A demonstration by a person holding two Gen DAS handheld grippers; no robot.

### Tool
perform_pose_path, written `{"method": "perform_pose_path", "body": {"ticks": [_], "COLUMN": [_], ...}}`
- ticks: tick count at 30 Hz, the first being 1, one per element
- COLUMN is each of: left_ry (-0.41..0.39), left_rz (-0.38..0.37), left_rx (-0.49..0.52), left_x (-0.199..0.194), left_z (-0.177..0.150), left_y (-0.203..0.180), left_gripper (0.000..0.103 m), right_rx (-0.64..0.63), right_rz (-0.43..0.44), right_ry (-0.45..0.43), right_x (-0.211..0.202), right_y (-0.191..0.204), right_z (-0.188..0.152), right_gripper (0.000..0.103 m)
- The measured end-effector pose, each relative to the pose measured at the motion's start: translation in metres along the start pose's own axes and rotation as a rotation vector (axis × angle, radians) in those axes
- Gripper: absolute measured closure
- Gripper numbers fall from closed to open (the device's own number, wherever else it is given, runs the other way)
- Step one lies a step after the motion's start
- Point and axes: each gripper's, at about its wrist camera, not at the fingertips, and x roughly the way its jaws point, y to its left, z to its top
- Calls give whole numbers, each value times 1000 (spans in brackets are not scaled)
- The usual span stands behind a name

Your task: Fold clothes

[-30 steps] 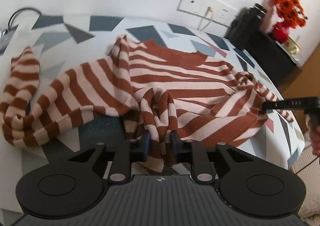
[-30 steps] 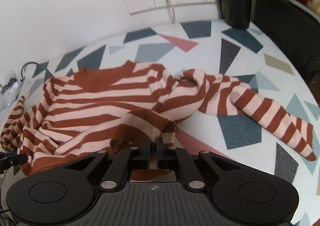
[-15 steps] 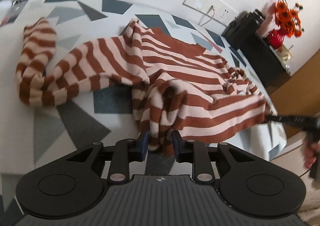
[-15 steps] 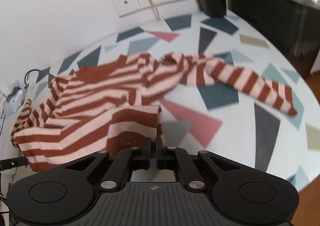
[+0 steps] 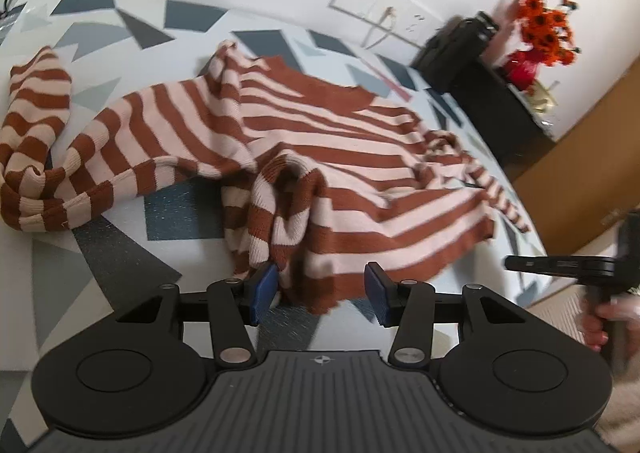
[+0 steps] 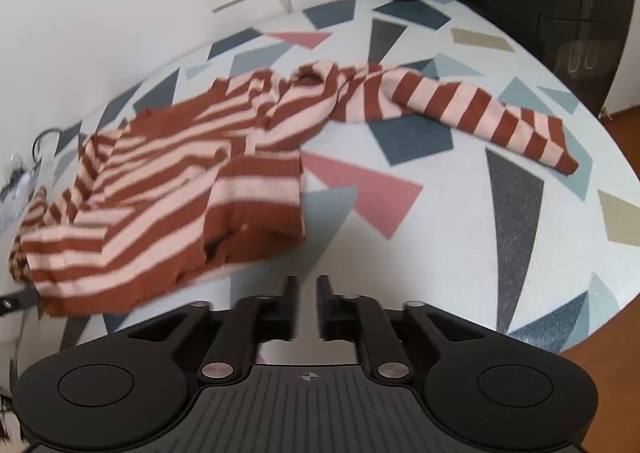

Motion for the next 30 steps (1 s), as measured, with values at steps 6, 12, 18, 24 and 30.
{"method": "perform_pose_path", "body": {"ticks": [6, 12, 18, 24, 30], "left_ry": [-17, -18, -37, -46, -69], "left_rz": [-13, 13, 8, 14, -9], "left_rx": [2, -39, -29, -20, 32], "left_x": [6, 7, -5, 0, 11], "left_z": [13, 17, 22, 28, 25], "left_y": [-9, -4, -2, 3, -3], "left_gripper": [55, 51, 43, 41, 41], "right_rx": [79, 122, 76, -20, -44], "right_rz": [24, 73, 131, 172, 191], "right_ry": [-96, -74, -15, -18, -18], "right_x": [-7, 27, 38, 5, 8], "right_y": [-8, -8, 4, -1, -4], "right_z": [27, 48, 42, 18, -5], "right_gripper": [64, 54, 96, 98, 97]}}
